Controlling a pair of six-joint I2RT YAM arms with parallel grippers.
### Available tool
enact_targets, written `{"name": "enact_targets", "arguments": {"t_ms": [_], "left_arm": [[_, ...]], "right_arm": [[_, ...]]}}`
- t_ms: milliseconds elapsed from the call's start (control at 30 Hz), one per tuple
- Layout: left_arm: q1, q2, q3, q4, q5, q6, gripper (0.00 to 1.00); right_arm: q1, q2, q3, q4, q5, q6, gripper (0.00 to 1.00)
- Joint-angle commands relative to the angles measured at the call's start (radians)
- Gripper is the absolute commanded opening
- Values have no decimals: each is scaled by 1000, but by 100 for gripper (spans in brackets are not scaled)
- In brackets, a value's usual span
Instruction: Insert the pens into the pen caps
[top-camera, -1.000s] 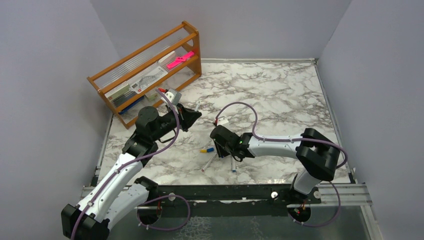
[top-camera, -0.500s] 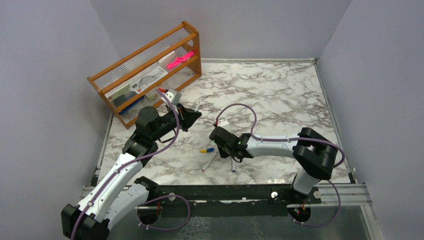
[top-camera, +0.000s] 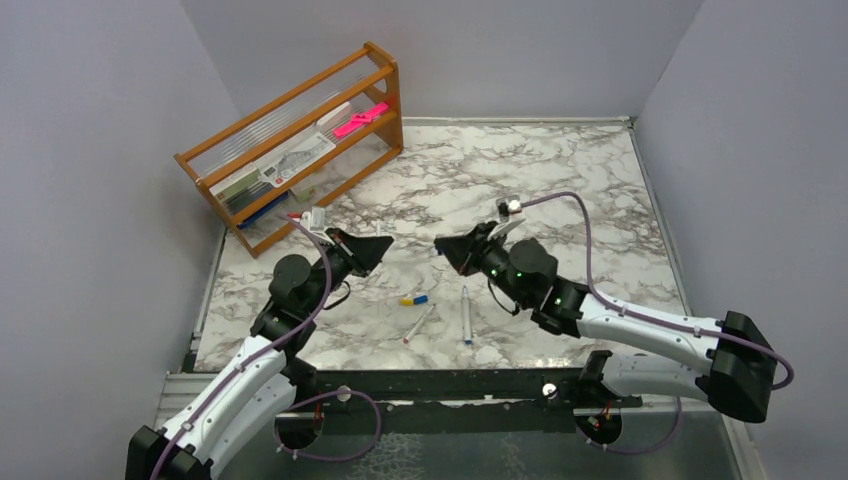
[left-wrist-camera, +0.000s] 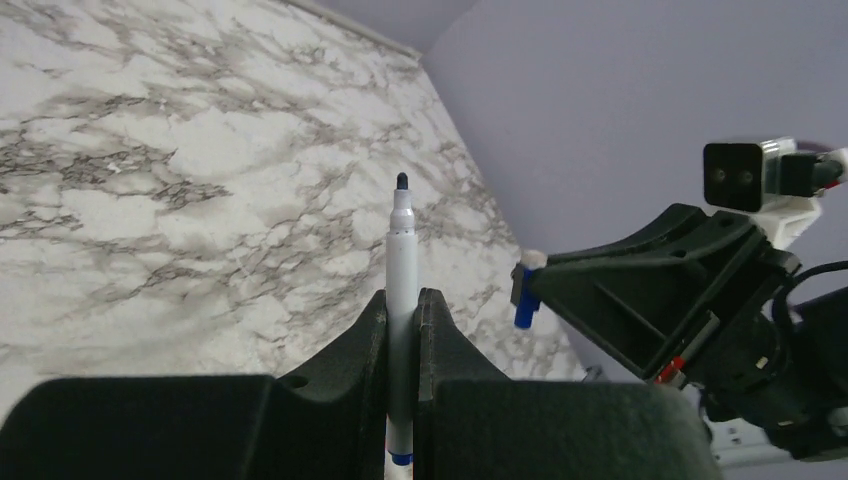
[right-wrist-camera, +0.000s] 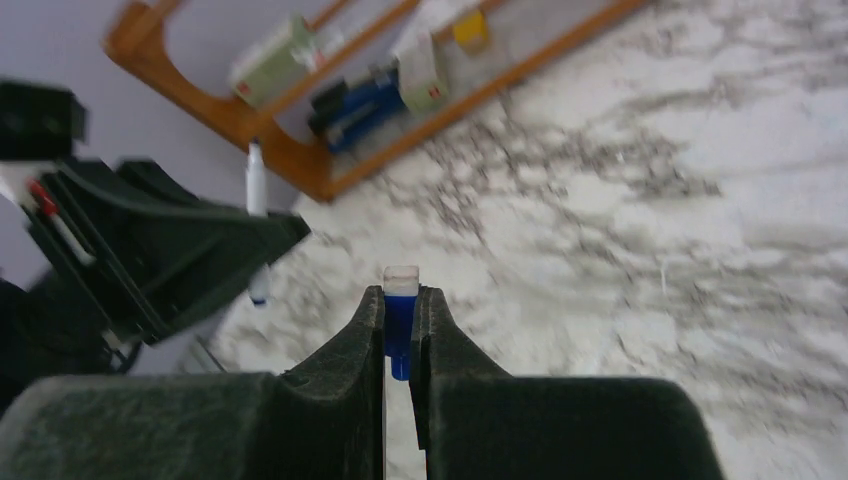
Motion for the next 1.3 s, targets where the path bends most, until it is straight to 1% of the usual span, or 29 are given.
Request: {"name": "enact_targets", "arguments": {"t_ms": [0,100,233,333,567,1000,1267], "left_arm": [[-12,-68,-8,152,-90,-200,0],[-25,-73,-47,230,-83,-248,0],[-40,-40,-91,320,-69,-275,0],[-54,-4,-87,360,-52,-266,0],[-63,37,-44,362,-37,-211,0],[-72,89,3,377,29,-159,0],[-78,64,-5,378,28,-164,0]], "right_arm": [[-90,-18,-31,385,-110,94,2],[-132,41,-12,526,-192,97,2],[-139,142,72,614,-247,64,2],[-139,213,127,678,-312,45,2],[-139,305,250,686,-439,14,2],[-139,387,318,639,-513,-30,2],[-139,383,323,607,-487,-59,2]]}}
